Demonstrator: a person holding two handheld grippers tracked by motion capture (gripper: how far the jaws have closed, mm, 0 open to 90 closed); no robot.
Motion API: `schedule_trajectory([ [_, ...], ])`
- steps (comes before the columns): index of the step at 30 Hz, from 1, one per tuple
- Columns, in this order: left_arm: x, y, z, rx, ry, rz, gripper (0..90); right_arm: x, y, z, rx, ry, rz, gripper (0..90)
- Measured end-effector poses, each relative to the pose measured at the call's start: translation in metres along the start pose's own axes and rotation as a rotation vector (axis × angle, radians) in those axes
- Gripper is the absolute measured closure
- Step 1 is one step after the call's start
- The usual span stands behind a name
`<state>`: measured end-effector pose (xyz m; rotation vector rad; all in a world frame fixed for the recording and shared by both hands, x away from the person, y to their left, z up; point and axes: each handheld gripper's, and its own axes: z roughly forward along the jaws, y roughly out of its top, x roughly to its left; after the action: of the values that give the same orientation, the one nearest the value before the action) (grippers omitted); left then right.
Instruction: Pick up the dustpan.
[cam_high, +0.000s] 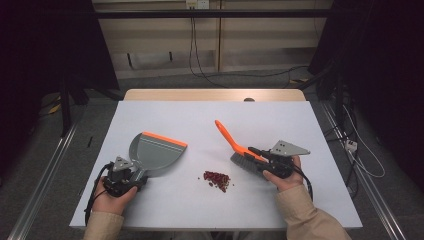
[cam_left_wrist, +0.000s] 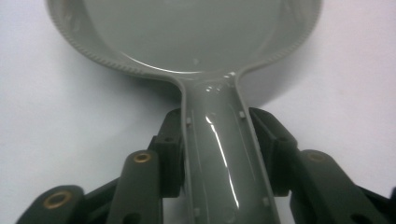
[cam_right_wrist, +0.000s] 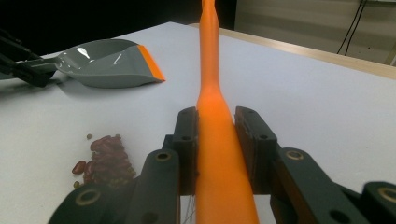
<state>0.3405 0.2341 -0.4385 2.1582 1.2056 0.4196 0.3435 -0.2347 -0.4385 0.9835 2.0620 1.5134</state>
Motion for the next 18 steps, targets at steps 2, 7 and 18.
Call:
schedule_trajectory([
  [2,0.004,0.001,0.001,-0.004,-0.008,-0.014,61.1,0.000,0.000,0.000,0.000,-0.003,0.000,71.3],
  [7,0.013,0.003,-0.001,-0.043,-0.009,-0.006,62.4,-0.001,0.000,0.000,-0.003,-0.002,0.009,71.3],
  [18,0.020,0.005,-0.015,-0.102,-0.049,0.019,62.8,0.000,-0.001,0.001,-0.007,0.002,0.015,71.3],
])
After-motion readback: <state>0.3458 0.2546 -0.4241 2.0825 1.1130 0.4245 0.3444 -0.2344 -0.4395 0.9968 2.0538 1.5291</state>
